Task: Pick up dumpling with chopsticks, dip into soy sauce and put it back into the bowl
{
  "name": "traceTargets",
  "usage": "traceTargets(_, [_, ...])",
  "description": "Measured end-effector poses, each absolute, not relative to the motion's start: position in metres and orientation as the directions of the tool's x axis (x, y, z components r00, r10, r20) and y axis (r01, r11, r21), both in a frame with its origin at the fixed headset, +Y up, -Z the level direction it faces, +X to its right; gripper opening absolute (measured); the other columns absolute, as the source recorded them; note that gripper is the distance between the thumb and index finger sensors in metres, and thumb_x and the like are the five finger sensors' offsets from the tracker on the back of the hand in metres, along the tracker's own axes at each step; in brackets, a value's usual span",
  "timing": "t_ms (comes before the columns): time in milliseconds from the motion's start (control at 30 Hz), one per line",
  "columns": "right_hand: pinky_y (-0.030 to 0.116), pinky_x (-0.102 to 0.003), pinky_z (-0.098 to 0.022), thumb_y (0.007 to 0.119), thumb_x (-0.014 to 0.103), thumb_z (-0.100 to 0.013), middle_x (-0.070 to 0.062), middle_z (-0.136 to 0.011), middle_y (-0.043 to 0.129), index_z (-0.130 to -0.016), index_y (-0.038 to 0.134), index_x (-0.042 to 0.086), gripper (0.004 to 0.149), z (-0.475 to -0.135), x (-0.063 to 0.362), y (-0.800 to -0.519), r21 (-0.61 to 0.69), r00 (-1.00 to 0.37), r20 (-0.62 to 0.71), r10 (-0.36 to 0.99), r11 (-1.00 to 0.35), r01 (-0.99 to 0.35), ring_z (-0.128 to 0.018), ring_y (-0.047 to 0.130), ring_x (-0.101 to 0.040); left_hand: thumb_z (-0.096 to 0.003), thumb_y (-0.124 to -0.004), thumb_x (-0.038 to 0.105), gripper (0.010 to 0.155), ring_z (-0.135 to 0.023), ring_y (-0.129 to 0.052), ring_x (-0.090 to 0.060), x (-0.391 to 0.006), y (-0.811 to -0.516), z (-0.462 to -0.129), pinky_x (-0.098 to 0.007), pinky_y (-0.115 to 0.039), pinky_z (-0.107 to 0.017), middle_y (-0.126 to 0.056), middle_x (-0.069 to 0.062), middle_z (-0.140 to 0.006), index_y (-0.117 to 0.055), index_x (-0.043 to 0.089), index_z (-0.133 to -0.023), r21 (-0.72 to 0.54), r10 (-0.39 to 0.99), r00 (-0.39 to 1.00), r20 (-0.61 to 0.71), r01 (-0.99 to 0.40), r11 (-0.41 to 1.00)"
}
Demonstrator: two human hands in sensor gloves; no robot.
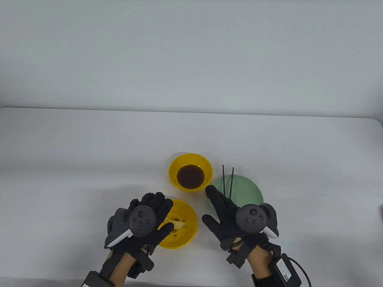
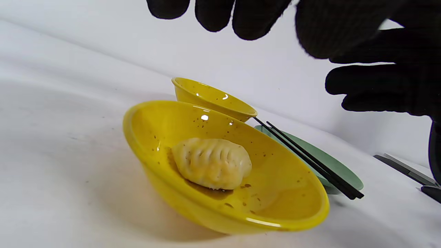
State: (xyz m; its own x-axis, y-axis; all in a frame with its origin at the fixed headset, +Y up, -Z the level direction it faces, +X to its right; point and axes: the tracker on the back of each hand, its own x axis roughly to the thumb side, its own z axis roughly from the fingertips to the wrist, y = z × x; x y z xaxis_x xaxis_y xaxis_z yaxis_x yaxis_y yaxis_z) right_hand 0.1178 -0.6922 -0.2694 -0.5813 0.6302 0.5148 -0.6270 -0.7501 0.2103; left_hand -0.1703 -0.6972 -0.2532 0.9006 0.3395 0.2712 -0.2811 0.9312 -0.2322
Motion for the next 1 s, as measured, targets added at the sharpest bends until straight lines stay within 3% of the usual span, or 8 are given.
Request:
traceTargets(233, [0.053,-0.069,-0.064,0.073,0.050,-0.051,-0.026,-0.111,0.043,-0.110,0.025,0.018,0.082,-0.268,0.122,-0.688,0.185,-0.577,0.511,0.637,-0.737,-0.650,-0.096,0.062,-0.050,-0.0470,-0.069,0.062,0.076,-0.119,-0.031,-0.034,-0.172,-0.695,-0.253,-0.065,-0.025,-0.082,-0.032,0.007,-0.124,-0.041,0.040,-0.114,-0.222,0.345,0.899,0.272,-0.290,0.931])
traceTargets(400, [0.053,-0.069,-0.064,0.074,0.047,-0.051,-0.024,-0.111,0.047,-0.109,0.042,0.013,0.074,-0.268,0.124,-0.687,0.169,-0.603,0.495,0.625,-0.751,-0.639,-0.096,0.062,-0.049,-0.0471,-0.069,0.062,0.076,-0.119,-0.031,-0.034,-0.172,-0.694,-0.253,-0.065,-0.025,-0.082,-0.032,0.006,-0.124,-0.041,0.040,-0.114,-0.223,0.346,0.899,0.269,-0.292,0.930])
traceTargets(533, [0.050,-0.069,-0.066,0.076,0.044,-0.051,-0.019,-0.113,0.048,-0.110,0.041,0.017,0.074,-0.273,0.130,-0.685,0.118,-0.645,0.470,0.603,-0.767,-0.631,-0.098,0.059,-0.049,-0.0471,-0.069,0.062,0.076,-0.119,-0.031,-0.034,-0.174,-0.692,-0.253,-0.065,-0.024,-0.082,-0.032,0.006,-0.124,-0.041,0.040,-0.114,-0.213,0.352,0.898,0.263,-0.302,0.929])
traceTargets(667, [0.053,-0.066,-0.067,0.077,0.035,-0.052,-0.013,-0.113,0.051,-0.109,0.042,0.021,0.069,-0.298,0.141,-0.695,0.056,-0.795,0.394,0.461,-0.876,-0.480,-0.098,0.062,-0.046,-0.0470,-0.069,0.062,0.076,-0.119,-0.031,-0.035,-0.173,-0.694,-0.254,-0.065,-0.025,-0.082,-0.034,0.005,-0.124,-0.041,0.040,-0.114,-0.223,0.346,0.902,0.259,-0.293,0.930])
traceTargets(800, [0.063,-0.060,-0.065,0.081,0.021,-0.050,-0.009,-0.109,0.062,-0.105,0.052,0.023,0.062,-0.317,0.143,-0.717,0.040,-0.927,0.322,0.194,-0.981,-0.192,-0.093,0.074,-0.039,-0.0468,-0.069,0.062,0.076,-0.119,-0.033,-0.034,-0.173,-0.697,-0.255,-0.065,-0.025,-0.082,-0.035,0.005,-0.123,-0.042,0.039,-0.114,-0.235,0.341,0.905,0.254,-0.284,0.929])
traceTargets(1000, [0.064,-0.058,-0.067,0.085,0.009,-0.047,-0.003,-0.111,0.058,-0.104,0.051,0.029,0.069,-0.320,0.124,-0.743,0.010,-0.931,0.317,-0.178,-0.982,0.191,-0.094,0.074,-0.034,-0.0468,-0.069,0.062,0.076,-0.119,-0.034,-0.035,-0.173,-0.697,-0.255,-0.065,-0.026,-0.082,-0.036,0.005,-0.123,-0.043,0.039,-0.114,-0.235,0.338,0.907,0.253,-0.282,0.930])
